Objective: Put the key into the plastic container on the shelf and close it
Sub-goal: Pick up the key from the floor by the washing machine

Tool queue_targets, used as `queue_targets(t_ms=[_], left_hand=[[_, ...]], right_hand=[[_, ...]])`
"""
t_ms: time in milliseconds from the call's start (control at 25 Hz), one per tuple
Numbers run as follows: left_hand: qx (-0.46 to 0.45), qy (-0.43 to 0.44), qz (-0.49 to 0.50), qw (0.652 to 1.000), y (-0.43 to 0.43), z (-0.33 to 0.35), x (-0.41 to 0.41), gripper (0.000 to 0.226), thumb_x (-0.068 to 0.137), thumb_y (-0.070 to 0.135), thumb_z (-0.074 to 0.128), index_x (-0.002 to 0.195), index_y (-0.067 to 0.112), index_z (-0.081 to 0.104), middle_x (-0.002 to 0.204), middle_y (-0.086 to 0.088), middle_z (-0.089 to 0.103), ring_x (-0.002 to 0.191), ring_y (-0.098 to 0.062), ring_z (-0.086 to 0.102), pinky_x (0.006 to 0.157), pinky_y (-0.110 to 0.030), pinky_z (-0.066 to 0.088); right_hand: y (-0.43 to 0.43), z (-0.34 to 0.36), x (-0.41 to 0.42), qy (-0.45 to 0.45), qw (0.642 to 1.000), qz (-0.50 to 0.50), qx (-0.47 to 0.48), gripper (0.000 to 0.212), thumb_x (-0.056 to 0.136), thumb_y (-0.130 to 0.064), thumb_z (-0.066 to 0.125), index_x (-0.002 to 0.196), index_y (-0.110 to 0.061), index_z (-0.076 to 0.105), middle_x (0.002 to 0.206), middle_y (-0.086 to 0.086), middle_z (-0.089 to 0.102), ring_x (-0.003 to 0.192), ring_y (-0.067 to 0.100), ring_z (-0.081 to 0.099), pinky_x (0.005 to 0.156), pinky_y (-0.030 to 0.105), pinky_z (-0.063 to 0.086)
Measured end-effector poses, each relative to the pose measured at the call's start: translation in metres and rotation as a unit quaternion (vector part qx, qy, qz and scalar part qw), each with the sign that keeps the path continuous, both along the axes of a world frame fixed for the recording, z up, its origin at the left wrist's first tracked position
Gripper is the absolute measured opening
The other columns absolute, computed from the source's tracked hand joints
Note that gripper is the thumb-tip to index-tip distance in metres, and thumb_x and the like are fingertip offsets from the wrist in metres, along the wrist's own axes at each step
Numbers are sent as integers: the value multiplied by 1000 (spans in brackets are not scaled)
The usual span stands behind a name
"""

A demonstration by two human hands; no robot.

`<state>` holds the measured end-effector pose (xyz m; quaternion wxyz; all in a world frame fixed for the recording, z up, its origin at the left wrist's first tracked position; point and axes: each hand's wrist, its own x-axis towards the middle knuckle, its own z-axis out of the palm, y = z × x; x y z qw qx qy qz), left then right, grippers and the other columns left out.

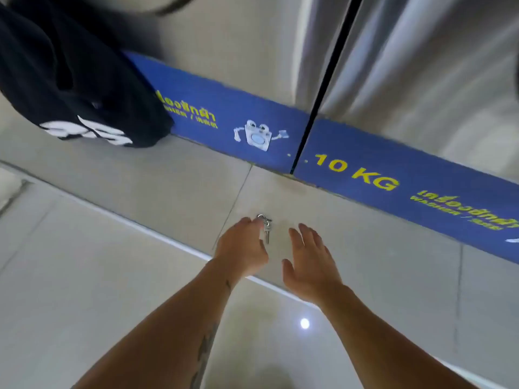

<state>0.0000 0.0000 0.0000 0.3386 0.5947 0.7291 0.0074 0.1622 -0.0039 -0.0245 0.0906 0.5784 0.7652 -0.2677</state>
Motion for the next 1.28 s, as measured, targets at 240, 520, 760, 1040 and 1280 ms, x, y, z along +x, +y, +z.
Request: queue_targets(t_ms=[240, 520, 760, 1040, 1280], left_hand=[[60, 37, -52, 996, 10, -102, 6, 71, 84, 29, 61, 146, 25, 26, 155, -4, 17, 137, -28, 31, 106, -41, 38], [131, 64, -76, 986, 22, -135, 5, 58, 72, 36, 63, 127, 26, 44, 133, -2, 34, 122, -25, 33, 101, -39, 38], [190, 3, -83, 978, 19, -150, 3, 23, 74, 19, 56, 97, 18, 56, 103, -2, 52, 92, -25, 44, 79, -35, 43], [194, -15, -88, 977, 10, -137, -8, 25, 73, 0, 58, 96, 11, 58, 96, -7, 60, 86, -30, 53, 71, -39, 45], [107, -82, 73, 988, -13, -84, -24, 19, 81, 3, 56, 89, 17, 67, 96, -8, 61, 86, -30, 62, 76, -33, 50]], right_hand=[[9, -102, -7, -18, 998, 6, 53, 73, 85, -31, 48, 150, -10, 22, 161, 15, 17, 149, 36, 12, 119, 51, 21], [0, -142, -7, 4, 989, -5, 145, 70, 87, -32, 45, 149, -4, 30, 160, 20, 23, 149, 38, 15, 120, 55, 14], [1, -147, -5, 6, 988, -13, 155, 74, 84, -34, 46, 151, -5, 30, 161, 18, 21, 150, 35, 12, 121, 52, 11], [0, -134, -7, -12, 993, 0, 121, 74, 86, -37, 40, 153, -7, 24, 163, 17, 17, 150, 35, 10, 122, 51, 9], [13, -66, -18, -9, 999, -30, 38, 74, 89, -25, 52, 154, -13, 18, 163, 7, 17, 149, 26, 15, 119, 39, 23]])
